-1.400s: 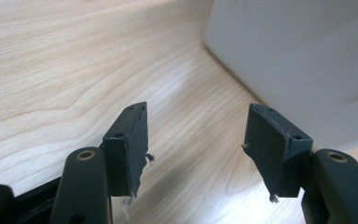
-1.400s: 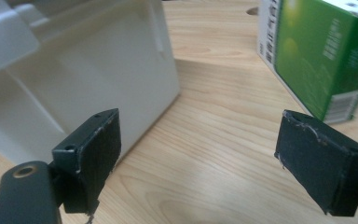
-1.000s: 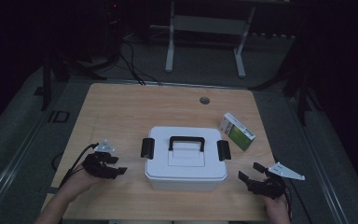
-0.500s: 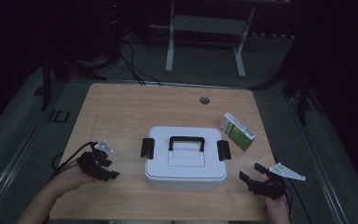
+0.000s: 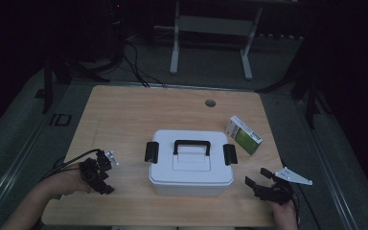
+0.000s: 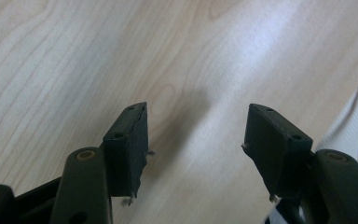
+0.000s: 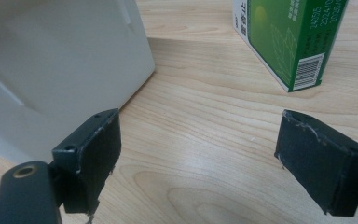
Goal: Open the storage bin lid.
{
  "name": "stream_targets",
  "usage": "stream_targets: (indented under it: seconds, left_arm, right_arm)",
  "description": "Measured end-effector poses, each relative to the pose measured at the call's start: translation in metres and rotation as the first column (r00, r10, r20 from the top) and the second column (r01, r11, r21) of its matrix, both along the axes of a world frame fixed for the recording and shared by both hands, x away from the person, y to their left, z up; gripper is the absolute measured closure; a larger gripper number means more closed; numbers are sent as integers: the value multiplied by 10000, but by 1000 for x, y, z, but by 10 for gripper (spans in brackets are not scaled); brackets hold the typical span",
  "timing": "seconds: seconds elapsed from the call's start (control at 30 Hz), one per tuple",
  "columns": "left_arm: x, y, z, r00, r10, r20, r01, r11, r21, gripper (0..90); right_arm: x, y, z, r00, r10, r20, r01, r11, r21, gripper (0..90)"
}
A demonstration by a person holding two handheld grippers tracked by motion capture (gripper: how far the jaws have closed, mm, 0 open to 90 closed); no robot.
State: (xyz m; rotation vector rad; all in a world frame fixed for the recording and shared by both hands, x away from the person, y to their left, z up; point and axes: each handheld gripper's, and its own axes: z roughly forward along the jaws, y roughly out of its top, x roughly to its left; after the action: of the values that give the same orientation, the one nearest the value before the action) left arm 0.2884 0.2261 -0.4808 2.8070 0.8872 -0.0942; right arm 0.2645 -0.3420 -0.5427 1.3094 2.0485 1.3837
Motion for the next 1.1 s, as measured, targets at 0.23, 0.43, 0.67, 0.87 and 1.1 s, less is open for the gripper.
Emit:
stream_targets:
  seconds: [0.23,0.43,0.67,0.87,1.1]
  left_arm:
    - [-2,-1,16,9996,-297,27,295,9976,632,401]
    - [0,-6,39,9986,-468,237,454,9974,558,401]
    - [3,-21,65,9941,-916,588,886,9948,509,401]
    - [6,-37,84,9875,-1152,1072,1098,9924,551,400]
    - [8,-57,101,9803,-1713,986,1669,9846,517,401]
  right_arm:
    - [0,0,-1,10000,44,14,-44,10000,-74,138]
    - [0,1,-2,10000,89,-29,-89,9999,-102,138]
    - [0,2,-3,9999,123,-46,-124,9999,-112,138]
    - [0,2,-3,9999,135,-55,-135,9999,-95,138]
    - [1,2,-4,9998,184,-77,-185,9998,-100,138]
